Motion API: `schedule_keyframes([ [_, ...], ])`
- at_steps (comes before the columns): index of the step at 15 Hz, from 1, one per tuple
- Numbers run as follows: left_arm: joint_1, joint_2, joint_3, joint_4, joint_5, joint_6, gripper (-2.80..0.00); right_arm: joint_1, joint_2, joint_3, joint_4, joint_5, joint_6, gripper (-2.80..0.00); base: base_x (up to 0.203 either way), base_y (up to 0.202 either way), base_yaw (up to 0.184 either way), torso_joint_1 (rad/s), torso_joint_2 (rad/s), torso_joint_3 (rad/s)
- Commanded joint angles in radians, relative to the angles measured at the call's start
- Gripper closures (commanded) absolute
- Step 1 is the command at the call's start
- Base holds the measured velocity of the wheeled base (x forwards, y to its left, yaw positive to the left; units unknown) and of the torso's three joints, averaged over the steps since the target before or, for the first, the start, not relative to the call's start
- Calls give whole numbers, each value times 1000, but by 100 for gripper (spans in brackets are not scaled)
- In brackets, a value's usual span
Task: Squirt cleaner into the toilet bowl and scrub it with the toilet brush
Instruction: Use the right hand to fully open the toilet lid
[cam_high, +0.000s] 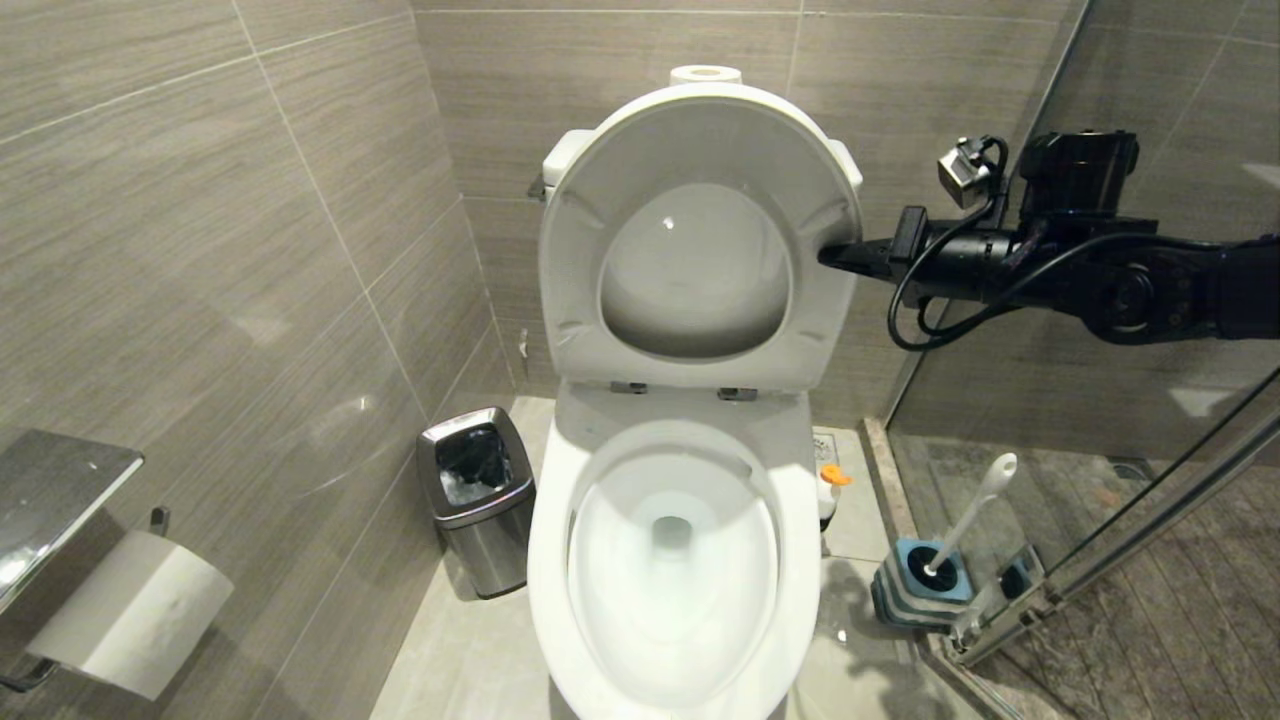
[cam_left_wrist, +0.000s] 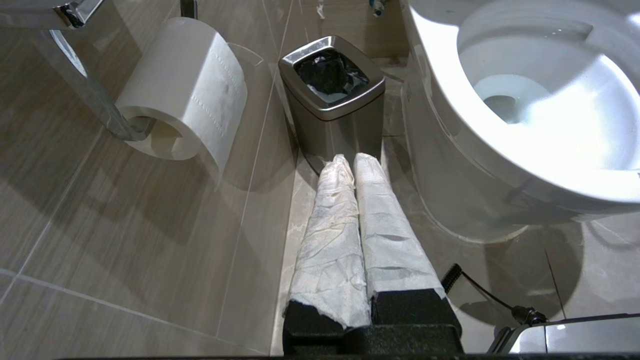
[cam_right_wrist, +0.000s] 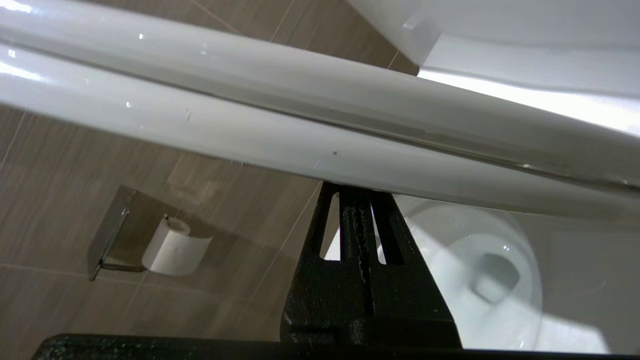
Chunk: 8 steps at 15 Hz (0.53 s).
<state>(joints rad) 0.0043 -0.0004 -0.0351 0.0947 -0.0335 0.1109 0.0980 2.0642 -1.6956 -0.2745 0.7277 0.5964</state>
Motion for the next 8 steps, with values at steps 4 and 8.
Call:
schedule_keyframes([
  [4, 0, 2, 0, 0, -11, 16, 0, -13, 189, -273, 52, 3, 3, 0, 0, 0, 0, 0, 0, 0],
  [8, 0, 2, 0, 2, -11, 16, 0, -12, 252, -303, 12, 1, 2, 0, 0, 0, 0, 0, 0, 0],
])
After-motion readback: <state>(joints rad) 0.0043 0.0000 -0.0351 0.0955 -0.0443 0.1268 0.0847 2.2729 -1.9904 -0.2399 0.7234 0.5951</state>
